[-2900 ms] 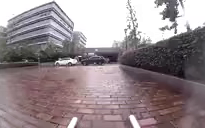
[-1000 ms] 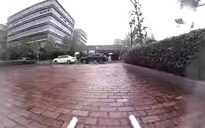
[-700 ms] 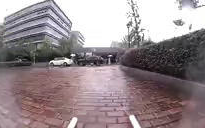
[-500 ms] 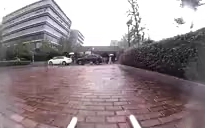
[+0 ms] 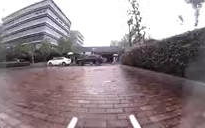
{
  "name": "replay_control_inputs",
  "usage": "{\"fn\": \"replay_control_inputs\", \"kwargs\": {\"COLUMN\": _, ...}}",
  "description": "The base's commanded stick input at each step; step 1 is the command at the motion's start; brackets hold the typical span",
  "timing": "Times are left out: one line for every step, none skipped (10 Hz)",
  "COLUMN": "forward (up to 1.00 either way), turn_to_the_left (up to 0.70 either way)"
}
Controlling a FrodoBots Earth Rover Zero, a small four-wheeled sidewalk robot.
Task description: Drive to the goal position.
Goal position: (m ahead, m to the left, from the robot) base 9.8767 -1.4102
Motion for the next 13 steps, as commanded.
{"fn": "replay_control_inputs", "kwargs": {"forward": 0.70, "turn_to_the_left": 0.00}}
{"fn": "replay_control_inputs", "kwargs": {"forward": 0.70, "turn_to_the_left": -0.07}}
{"fn": "replay_control_inputs", "kwargs": {"forward": 0.70, "turn_to_the_left": -0.14}}
{"fn": "replay_control_inputs", "kwargs": {"forward": 0.70, "turn_to_the_left": -0.14}}
{"fn": "replay_control_inputs", "kwargs": {"forward": 0.70, "turn_to_the_left": -0.14}}
{"fn": "replay_control_inputs", "kwargs": {"forward": 0.70, "turn_to_the_left": -0.14}}
{"fn": "replay_control_inputs", "kwargs": {"forward": 0.70, "turn_to_the_left": -0.14}}
{"fn": "replay_control_inputs", "kwargs": {"forward": 0.70, "turn_to_the_left": -0.14}}
{"fn": "replay_control_inputs", "kwargs": {"forward": 0.70, "turn_to_the_left": -0.10}}
{"fn": "replay_control_inputs", "kwargs": {"forward": 0.70, "turn_to_the_left": -0.03}}
{"fn": "replay_control_inputs", "kwargs": {"forward": 0.70, "turn_to_the_left": 0.00}}
{"fn": "replay_control_inputs", "kwargs": {"forward": 0.70, "turn_to_the_left": 0.00}}
{"fn": "replay_control_inputs", "kwargs": {"forward": 0.70, "turn_to_the_left": 0.00}}
